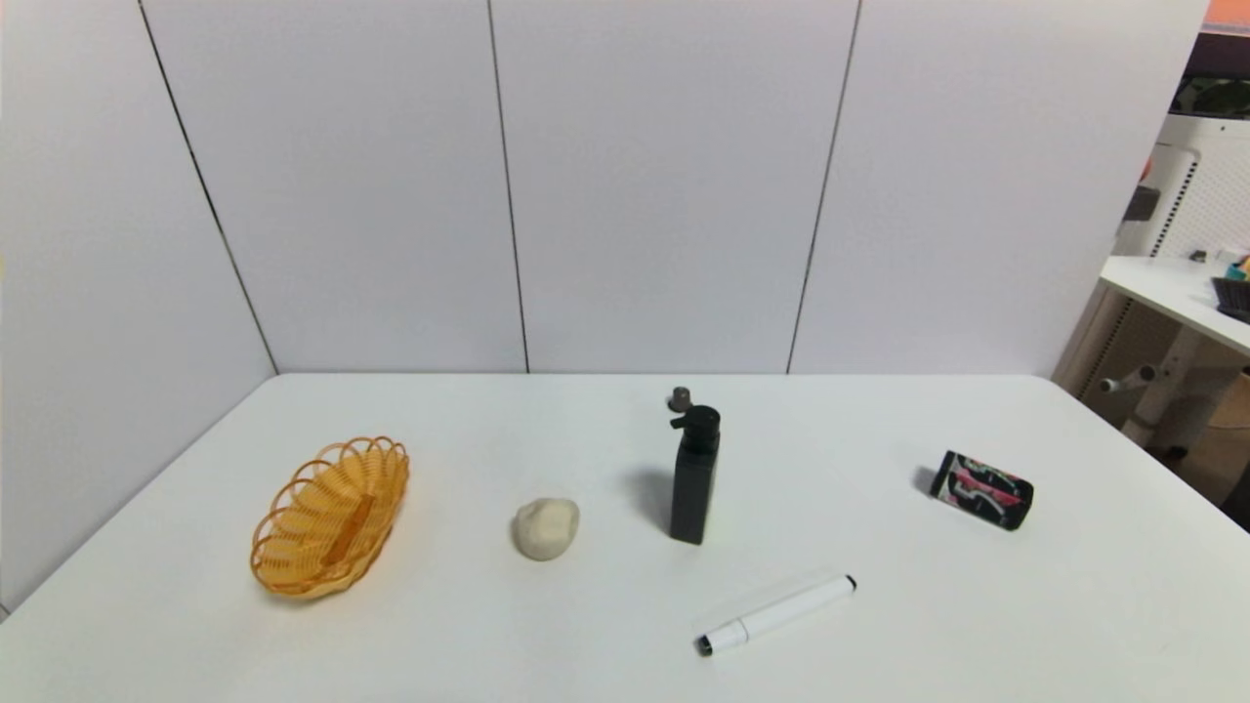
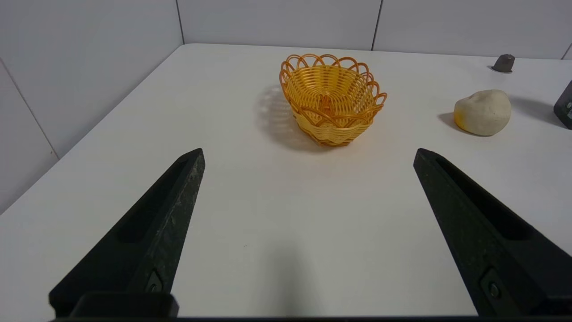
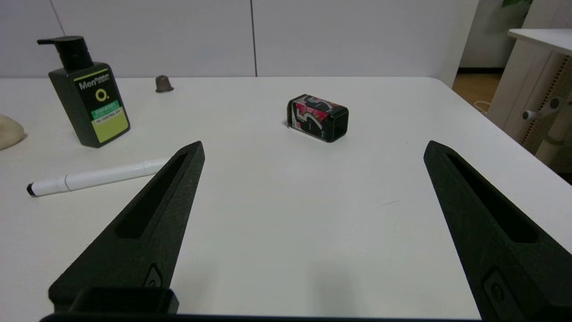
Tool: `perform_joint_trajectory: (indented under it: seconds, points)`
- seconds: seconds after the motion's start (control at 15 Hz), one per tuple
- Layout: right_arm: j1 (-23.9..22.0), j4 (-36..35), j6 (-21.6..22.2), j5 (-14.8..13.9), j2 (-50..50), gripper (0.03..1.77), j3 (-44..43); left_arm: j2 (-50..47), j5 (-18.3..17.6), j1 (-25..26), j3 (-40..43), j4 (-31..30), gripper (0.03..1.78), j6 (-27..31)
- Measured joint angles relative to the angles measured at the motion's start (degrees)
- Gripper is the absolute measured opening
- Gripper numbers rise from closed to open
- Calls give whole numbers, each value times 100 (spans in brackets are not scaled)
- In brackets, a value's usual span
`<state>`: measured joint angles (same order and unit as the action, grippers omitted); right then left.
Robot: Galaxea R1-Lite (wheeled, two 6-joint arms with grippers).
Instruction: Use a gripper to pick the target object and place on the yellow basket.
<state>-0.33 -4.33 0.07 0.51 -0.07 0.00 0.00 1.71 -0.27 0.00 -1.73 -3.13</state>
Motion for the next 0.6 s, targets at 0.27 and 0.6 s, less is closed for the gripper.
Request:
perform_joint_trajectory:
  seconds: [0.27, 0.6]
  points:
    - [0, -11, 194, -102, 0, 169, 0, 0, 2, 0, 0, 0, 169, 0]
    - [0, -10, 194, -102, 0, 169, 0, 0, 2, 0, 0, 0, 169, 0]
